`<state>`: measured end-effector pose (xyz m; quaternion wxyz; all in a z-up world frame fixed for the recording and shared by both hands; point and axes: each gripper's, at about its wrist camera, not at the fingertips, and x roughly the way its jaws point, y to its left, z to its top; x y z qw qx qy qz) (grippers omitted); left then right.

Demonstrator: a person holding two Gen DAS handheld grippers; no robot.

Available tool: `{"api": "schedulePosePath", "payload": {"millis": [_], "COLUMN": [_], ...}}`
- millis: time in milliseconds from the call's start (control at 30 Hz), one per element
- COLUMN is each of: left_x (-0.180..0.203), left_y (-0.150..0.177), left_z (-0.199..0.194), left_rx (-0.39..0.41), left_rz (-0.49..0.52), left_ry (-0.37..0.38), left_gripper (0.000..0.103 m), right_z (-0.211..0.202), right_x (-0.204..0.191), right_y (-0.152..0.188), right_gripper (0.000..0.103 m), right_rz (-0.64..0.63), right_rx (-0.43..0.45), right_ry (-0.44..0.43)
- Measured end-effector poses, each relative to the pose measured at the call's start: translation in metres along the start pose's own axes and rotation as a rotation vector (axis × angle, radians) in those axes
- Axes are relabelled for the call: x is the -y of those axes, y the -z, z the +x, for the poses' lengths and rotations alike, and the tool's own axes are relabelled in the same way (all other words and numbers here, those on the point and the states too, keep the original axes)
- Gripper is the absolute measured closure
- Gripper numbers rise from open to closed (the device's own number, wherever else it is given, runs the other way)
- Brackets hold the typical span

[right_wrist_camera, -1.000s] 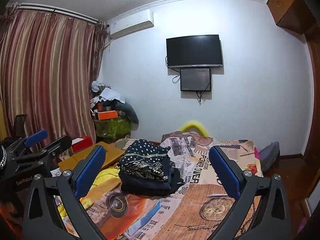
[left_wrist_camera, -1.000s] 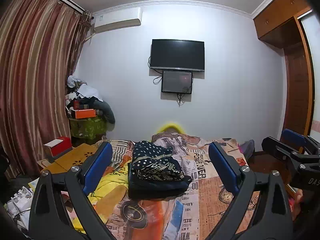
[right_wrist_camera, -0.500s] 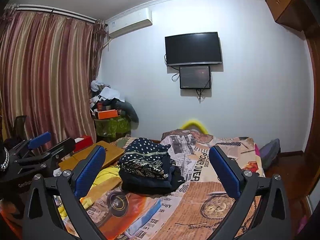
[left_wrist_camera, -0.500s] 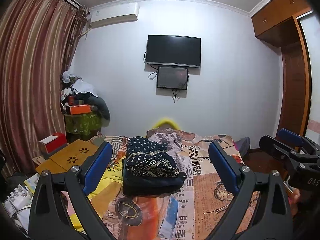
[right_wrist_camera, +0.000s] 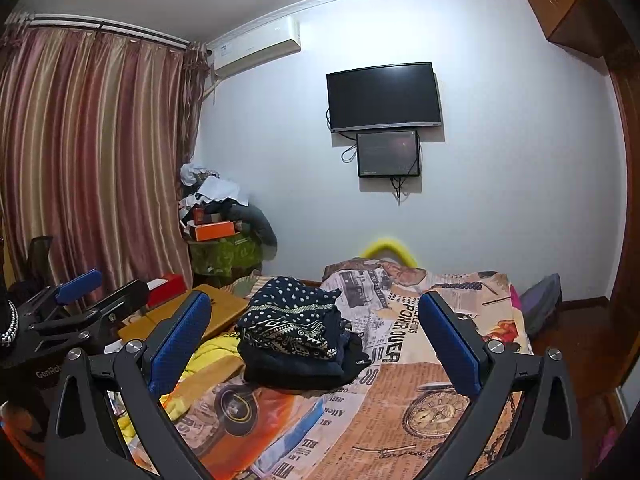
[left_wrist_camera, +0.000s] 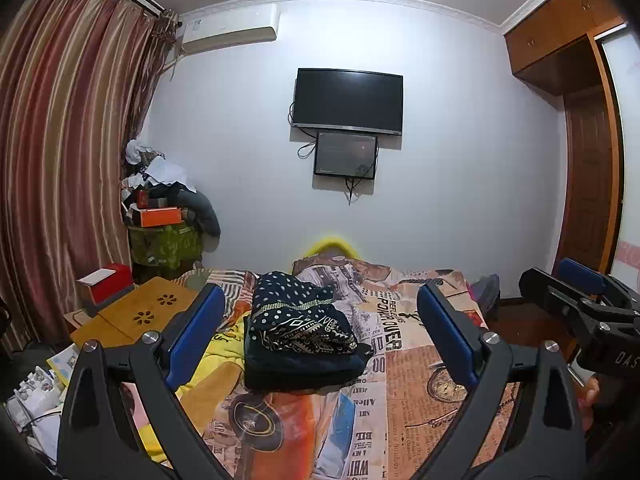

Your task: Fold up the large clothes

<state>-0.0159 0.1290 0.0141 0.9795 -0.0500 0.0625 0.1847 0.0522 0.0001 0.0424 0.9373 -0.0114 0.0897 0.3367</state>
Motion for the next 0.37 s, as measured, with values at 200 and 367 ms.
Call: {"api": "schedulePosePath", "payload": {"millis": [200, 367], "left_x": [0.0005, -0.0004], "left_y": [0.0001, 0.0007], "left_z": [0.0026, 0.0033], "left_rx": [-0.005, -0.001], "left_rz": [0.0, 0.003], "left_ry": [0.002, 0.0], "left_gripper": [0.006, 0.006], "right_z": [0.0016, 0.0037], "right_x": [0.0014, 0.0015], "right_y": [-0.0005, -0.0012], "right_gripper": [0.0, 0.0], "right_rz": [0.003, 0.003], "right_rx": [-0.004, -0.009], "right_ry": [-0.001, -0.002]}}
